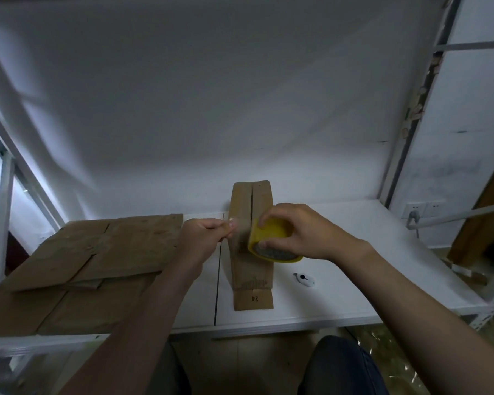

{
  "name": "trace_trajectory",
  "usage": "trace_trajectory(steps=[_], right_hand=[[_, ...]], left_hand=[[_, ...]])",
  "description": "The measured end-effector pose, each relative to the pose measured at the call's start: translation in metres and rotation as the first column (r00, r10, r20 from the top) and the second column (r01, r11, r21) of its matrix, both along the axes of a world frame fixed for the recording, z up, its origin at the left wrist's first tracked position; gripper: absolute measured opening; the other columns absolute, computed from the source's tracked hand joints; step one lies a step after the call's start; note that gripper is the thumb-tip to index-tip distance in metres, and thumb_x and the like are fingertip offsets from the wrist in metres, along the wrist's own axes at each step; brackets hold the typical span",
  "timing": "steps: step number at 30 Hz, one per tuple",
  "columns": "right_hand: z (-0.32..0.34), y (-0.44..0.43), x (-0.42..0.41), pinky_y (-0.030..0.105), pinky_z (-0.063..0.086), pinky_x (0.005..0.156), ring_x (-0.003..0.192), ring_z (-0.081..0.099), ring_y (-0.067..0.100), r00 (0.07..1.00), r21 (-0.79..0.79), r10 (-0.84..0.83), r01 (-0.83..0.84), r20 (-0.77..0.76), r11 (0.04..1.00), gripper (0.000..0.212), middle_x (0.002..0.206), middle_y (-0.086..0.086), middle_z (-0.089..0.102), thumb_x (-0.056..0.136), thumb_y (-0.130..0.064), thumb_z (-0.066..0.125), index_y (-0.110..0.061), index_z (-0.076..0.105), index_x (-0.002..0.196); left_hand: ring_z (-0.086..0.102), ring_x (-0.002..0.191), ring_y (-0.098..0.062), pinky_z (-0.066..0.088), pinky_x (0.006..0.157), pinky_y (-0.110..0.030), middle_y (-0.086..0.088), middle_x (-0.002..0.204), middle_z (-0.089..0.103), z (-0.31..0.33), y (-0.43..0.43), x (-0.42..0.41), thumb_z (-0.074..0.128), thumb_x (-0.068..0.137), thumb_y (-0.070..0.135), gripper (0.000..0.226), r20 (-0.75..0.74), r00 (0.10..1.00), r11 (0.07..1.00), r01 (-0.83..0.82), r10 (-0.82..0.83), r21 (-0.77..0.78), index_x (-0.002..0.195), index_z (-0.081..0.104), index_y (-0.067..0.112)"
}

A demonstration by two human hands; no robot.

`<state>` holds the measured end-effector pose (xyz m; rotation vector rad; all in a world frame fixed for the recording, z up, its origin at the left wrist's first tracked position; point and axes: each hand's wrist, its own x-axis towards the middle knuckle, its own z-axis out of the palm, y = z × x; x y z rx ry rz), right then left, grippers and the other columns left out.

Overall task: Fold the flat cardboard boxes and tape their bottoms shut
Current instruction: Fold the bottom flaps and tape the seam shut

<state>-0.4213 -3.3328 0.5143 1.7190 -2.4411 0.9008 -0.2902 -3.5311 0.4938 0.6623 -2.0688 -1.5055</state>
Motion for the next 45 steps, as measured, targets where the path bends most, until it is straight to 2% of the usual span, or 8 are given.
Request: trace_trajectory(steps=[3,7,10,15,20,29,36,45], right_hand=[[-0.006,0.007,-0.011,0.021,0.041,0.076,0.098,0.05,0.01,0.997,0.118,-0.034,0.043,-0.073,0.992,0.037,0.102,-0.014,0.052,0.086,-0.055,0.07,-0.045,0.065,0.121],[-0.015,0.017,-0.014,0.013,0.04,0.078,0.099,0.051,0.005,1.0,0.008,-0.009,0.009,-0.027,1.0,0.044,0.109,-0.016,0.054,0.085,-0.053,0.072,-0.043,0.063,0.126],[-0.023,0.017,-0.015,0.017,0.042,0.076,0.096,0.051,0.005,0.997,0.003,0.029,-0.029,-0.07,1.0,0.043,0.108,-0.014,0.053,0.086,-0.053,0.071,-0.042,0.063,0.127],[-0.016,0.014,-0.024,0.024,0.044,0.075,0.092,0.049,0.007,0.995,0.153,-0.008,0.023,-0.099,0.988,0.04,0.101,-0.015,0.049,0.087,-0.053,0.071,-0.045,0.064,0.125],[-0.019,0.027,-0.025,0.023,0.052,0.083,0.107,0.055,0.006,0.999,-0.097,-0.018,0.022,0.045,0.995,0.041,0.115,-0.022,0.06,0.083,-0.046,0.079,-0.043,0.065,0.121],[-0.011,0.033,-0.047,0.033,0.045,0.084,0.101,0.045,0.016,0.981,0.146,-0.002,0.031,-0.196,0.989,0.032,0.106,-0.004,0.049,0.091,-0.04,0.072,-0.039,0.069,0.122],[-0.024,0.027,-0.061,0.027,0.037,0.08,0.098,0.043,0.016,0.963,0.136,0.015,0.022,-0.269,0.99,0.034,0.111,-0.001,0.054,0.09,-0.04,0.073,-0.038,0.069,0.124],[-0.052,0.007,-0.082,0.027,0.038,0.077,0.091,0.043,0.018,0.971,0.127,0.024,0.006,-0.236,0.992,0.031,0.105,-0.002,0.056,0.087,-0.039,0.077,-0.039,0.072,0.118]], left_hand=[[0.065,0.074,-0.001,0.048,0.069,-0.026,0.008,0.079,0.075,-0.003,-0.012,0.004,0.075,0.088,0.035,0.018,-0.006,0.999,0.999,-0.042,0.042,-0.002,0.091,0.079,0.018],[0.066,0.087,-0.013,0.05,0.072,-0.029,0.005,0.088,0.076,-0.014,-0.023,0.008,0.075,0.088,0.039,0.021,0.023,0.997,0.998,-0.068,0.068,0.013,0.096,0.078,0.02],[0.067,0.088,-0.014,0.053,0.074,-0.031,0.006,0.088,0.076,-0.019,-0.026,0.006,0.075,0.088,0.039,0.017,0.018,0.997,0.997,-0.08,0.08,0.011,0.094,0.078,0.023],[0.065,0.082,-0.011,0.047,0.067,-0.027,0.005,0.087,0.076,-0.02,-0.028,0.003,0.074,0.089,0.037,0.016,-0.026,0.992,0.993,-0.122,0.122,0.009,0.094,0.077,0.022],[0.063,0.085,-0.013,0.048,0.068,-0.028,0.004,0.092,0.075,-0.026,-0.044,0.004,0.073,0.089,0.041,0.017,0.003,0.993,0.989,-0.12,0.12,0.091,0.095,0.075,0.024],[0.065,0.086,-0.012,0.048,0.069,-0.027,0.006,0.09,0.076,-0.032,-0.04,-0.006,0.075,0.088,0.042,0.022,-0.028,0.987,0.985,-0.154,0.157,0.076,0.098,0.076,0.023],[0.066,0.086,-0.013,0.051,0.07,-0.029,0.008,0.09,0.075,-0.047,-0.042,-0.017,0.073,0.089,0.042,0.014,-0.021,0.984,0.982,-0.172,0.175,0.083,0.094,0.072,0.029],[0.063,0.085,-0.011,0.048,0.068,-0.027,0.009,0.092,0.073,-0.074,-0.052,-0.032,0.072,0.09,0.041,0.011,0.018,0.987,0.97,-0.163,0.162,0.179,0.092,0.07,0.03]])
